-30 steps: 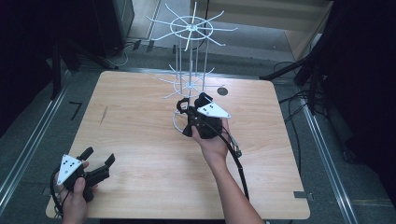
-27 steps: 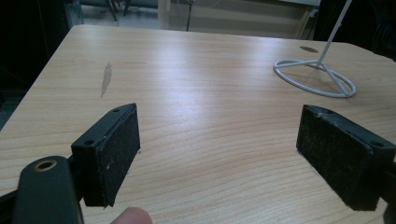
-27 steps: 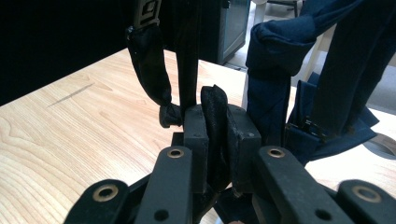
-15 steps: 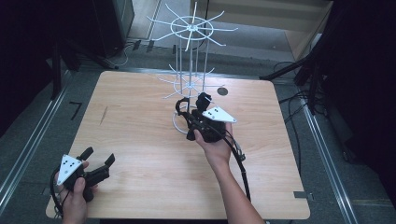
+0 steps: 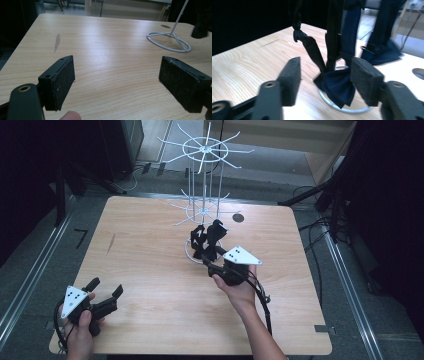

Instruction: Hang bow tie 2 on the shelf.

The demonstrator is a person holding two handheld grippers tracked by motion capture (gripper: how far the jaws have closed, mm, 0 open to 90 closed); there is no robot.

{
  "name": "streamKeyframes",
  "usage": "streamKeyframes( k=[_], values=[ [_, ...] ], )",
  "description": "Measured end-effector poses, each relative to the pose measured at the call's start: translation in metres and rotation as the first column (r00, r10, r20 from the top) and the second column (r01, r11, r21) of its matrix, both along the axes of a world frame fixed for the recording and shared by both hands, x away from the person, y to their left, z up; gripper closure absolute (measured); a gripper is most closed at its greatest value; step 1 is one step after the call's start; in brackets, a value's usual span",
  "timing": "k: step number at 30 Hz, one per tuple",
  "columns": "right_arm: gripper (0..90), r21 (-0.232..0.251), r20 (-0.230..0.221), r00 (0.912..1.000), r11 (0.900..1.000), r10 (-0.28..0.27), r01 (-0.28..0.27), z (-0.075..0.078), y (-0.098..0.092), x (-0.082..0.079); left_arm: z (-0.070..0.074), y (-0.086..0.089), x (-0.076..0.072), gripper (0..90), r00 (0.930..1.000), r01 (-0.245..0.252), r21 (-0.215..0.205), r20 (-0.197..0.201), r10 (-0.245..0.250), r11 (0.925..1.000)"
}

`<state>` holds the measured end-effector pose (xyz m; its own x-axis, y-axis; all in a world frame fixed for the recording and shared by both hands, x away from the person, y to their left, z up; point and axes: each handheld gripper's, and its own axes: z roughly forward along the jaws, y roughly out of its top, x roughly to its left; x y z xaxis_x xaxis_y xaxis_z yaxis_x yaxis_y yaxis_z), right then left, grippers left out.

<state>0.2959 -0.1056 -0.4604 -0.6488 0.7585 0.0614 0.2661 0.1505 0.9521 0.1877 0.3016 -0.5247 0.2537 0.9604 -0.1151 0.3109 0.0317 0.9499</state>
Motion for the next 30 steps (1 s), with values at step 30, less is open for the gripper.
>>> streamKeyframes(
  k=[30],
  values=[
    [2.6, -0.003, -0.073, 0.9915, 0.994, -0.108, 0.108, -0.033, -0.112, -0.042, 0.0, -0.001, 0.0, 14.5, 1.0, 0.0, 0.008, -0.003, 0.0, 1.0]
  ],
)
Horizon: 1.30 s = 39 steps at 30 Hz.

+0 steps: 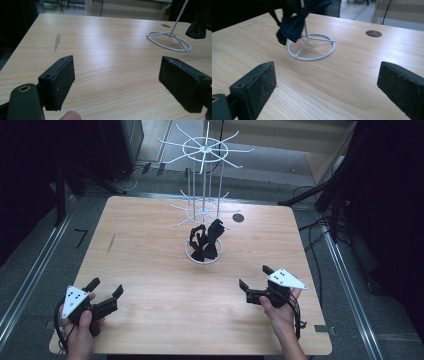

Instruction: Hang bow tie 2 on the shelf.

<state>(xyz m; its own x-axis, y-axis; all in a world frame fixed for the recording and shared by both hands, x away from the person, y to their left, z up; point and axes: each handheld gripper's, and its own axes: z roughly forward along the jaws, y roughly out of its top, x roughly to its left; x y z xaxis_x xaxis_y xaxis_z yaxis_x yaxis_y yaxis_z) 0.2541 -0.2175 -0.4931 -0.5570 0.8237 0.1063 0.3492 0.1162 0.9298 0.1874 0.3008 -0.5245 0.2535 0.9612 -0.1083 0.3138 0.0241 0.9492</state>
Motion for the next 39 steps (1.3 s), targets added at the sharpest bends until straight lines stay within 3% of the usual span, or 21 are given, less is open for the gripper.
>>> streamKeyframes(
  k=[10, 16, 22, 31, 39],
  values=[
    [2.6, 0.009, -0.01, 0.998, 0.998, -0.063, 0.063, -0.006, -0.044, -0.013, 0.0, 0.0, 0.0, 14.5, 1.0, 0.0, -0.001, 0.0, 0.0, 1.0],
    [2.6, -0.01, -0.025, 0.9932, 0.993, -0.114, 0.114, -0.014, -0.073, -0.022, 0.0, 0.0, 0.0, 14.5, 1.0, 0.001, -0.004, 0.002, -0.001, 1.0],
    [2.7, 0.002, -0.03, 0.9889, 0.989, -0.146, 0.146, -0.023, -0.1, -0.033, 0.0, 0.0, 0.0, 14.4, 1.0, -0.003, -0.009, 0.001, 0.003, 1.0],
    [2.8, -0.005, -0.056, 0.9729, 0.974, -0.224, 0.224, -0.035, -0.139, -0.048, 0.0, 0.0, 0.0, 14.4, 1.0, -0.001, -0.009, 0.0, 0.001, 1.0],
    [4.2, -0.013, -0.073, 0.9619, 0.965, -0.264, 0.263, -0.043, -0.159, -0.06, 0.0, 0.0, 0.0, 14.4, 1.0, 0.0, -0.007, 0.0, 0.0, 1.0]
  ],
)
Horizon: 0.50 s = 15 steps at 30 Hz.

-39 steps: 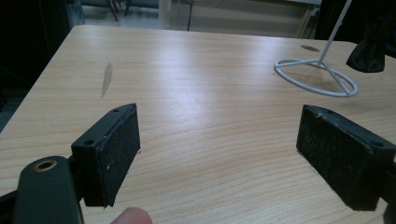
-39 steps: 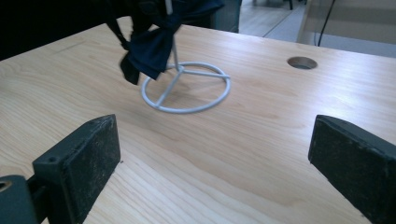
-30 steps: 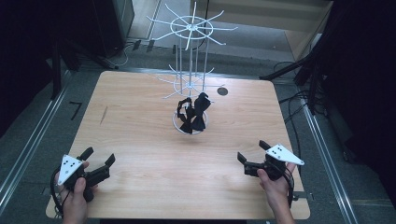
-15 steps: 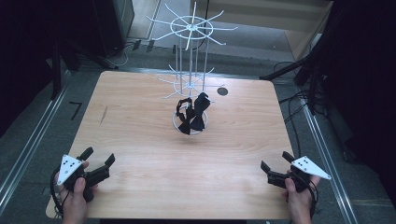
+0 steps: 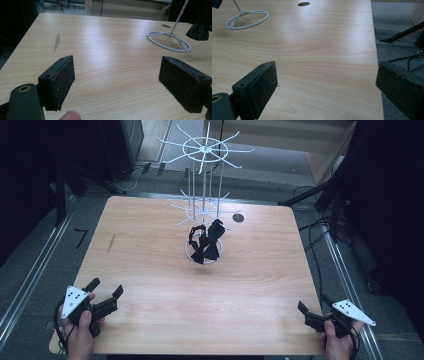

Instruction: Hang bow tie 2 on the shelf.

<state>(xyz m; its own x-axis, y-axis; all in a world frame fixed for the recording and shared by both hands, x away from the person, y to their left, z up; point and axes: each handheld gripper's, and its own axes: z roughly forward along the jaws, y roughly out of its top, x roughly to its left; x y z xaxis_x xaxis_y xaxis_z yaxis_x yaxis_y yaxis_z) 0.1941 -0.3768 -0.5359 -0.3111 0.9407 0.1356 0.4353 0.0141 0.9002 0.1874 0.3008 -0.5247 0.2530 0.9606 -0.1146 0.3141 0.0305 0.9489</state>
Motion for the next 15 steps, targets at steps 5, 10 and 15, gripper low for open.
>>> streamKeyframes(
  k=[5, 10, 15],
  values=[
    [5.3, 0.01, -0.006, 0.9997, 1.0, -0.021, 0.022, -0.004, -0.005, -0.007, 0.0, 0.0, 0.0, 14.4, 1.0, -0.004, -0.003, 0.001, 0.004, 1.0],
    [5.5, 0.017, -0.008, 0.9994, 0.999, -0.034, 0.034, -0.007, -0.009, -0.011, 0.0, 0.0, 0.0, 14.4, 1.0, -0.002, -0.004, -0.001, 0.002, 1.0],
    [5.6, 0.015, -0.018, 0.9994, 0.999, -0.029, 0.029, -0.011, -0.007, -0.011, 0.0, 0.0, 0.0, 14.4, 1.0, -0.002, -0.003, -0.001, 0.002, 1.0]
  ],
)
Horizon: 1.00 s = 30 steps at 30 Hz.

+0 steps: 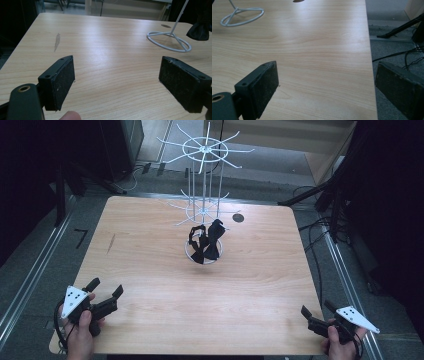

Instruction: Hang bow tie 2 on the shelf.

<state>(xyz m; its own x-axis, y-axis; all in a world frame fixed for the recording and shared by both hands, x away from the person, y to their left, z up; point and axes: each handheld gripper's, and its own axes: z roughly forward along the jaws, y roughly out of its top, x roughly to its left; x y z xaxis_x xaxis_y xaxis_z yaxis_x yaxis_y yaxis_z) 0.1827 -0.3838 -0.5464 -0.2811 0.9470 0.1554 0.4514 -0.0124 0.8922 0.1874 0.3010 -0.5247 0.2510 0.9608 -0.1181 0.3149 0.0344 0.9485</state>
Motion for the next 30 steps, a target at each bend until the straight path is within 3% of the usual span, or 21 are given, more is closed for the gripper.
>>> streamKeyframes(
  k=[16, 30],
  values=[
    [5.7, -0.032, -0.02, 0.9998, 0.999, 0.009, -0.01, -0.0045, 0.0039, 0.0009, 0.0002, -0.0001, 0.0004, 14.4, 1.0, 0.007, 0.006, -0.006, -0.007, 1.0],
    [5.7, -0.021, -0.026, 0.9996, 1.0, 0.007, -0.007, -0.0046, 0.0031, 0.0018, 0.0001, -0.0005, 0.0006, 14.4, 0.9999, 0.009, 0.013, -0.004, -0.009, 0.9999]
  ],
)
